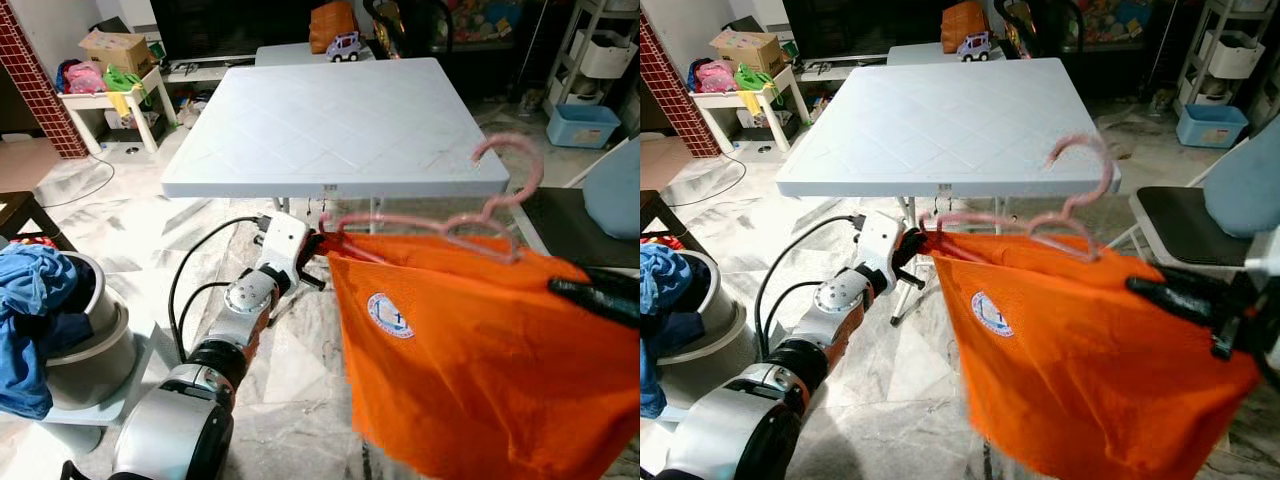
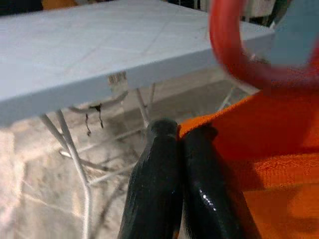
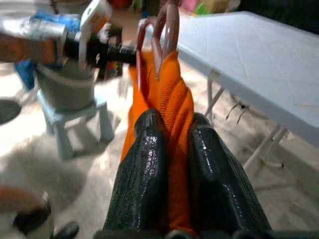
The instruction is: Hang hanger
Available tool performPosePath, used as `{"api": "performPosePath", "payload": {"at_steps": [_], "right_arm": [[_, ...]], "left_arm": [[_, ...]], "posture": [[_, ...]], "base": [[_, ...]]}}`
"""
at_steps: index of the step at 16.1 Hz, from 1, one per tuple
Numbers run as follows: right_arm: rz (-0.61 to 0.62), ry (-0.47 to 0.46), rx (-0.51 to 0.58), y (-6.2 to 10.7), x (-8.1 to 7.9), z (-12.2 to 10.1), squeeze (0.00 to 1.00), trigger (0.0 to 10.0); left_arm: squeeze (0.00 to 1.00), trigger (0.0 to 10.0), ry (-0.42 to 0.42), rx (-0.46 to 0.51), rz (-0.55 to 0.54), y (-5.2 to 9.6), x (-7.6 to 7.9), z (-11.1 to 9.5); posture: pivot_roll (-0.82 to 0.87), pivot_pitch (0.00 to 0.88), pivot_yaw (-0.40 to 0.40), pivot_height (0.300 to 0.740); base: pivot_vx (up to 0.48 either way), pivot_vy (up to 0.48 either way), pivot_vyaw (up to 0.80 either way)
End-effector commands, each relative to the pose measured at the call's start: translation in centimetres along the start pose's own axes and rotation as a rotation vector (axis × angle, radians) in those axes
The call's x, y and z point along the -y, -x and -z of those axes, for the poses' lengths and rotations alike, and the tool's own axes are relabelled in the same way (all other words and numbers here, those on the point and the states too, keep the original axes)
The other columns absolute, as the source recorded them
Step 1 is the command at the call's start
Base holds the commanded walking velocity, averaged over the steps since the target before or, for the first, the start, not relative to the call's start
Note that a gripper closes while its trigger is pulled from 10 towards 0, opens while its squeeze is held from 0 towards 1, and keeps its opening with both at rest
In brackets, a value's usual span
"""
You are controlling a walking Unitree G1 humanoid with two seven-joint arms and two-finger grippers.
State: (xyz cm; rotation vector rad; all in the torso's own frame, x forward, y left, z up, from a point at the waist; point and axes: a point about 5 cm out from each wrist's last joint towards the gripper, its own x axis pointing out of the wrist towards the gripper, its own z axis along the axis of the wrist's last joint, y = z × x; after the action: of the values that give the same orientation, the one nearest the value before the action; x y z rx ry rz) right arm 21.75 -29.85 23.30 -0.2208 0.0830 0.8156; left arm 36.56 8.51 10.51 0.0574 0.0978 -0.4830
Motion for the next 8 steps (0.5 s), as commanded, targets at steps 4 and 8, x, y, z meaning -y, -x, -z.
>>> {"api": "performPosePath", "payload": {"at_steps": [4,8], "right_arm": [[0.192,-0.01,0.179,-0.7,0.6,-1.1,0.0,10.0],[0.344,-0.075,0.245,-6.3,-0.7,0.3,0.0,10.0]], "left_arm": [[0.0,0.0,0.182,-0.152,-0.218,3.0,-3.8,4.2],[0.0,5.1,0.074,-0.125,-0.113,2.3,-2.1,3.7]], "posture": [[-0.18,0.023,0.064,0.74],[-0.17,0.022,0.065,0.74]], "base": [[0.0,0.0,0.0],[0.0,0.0,0.0]]}}
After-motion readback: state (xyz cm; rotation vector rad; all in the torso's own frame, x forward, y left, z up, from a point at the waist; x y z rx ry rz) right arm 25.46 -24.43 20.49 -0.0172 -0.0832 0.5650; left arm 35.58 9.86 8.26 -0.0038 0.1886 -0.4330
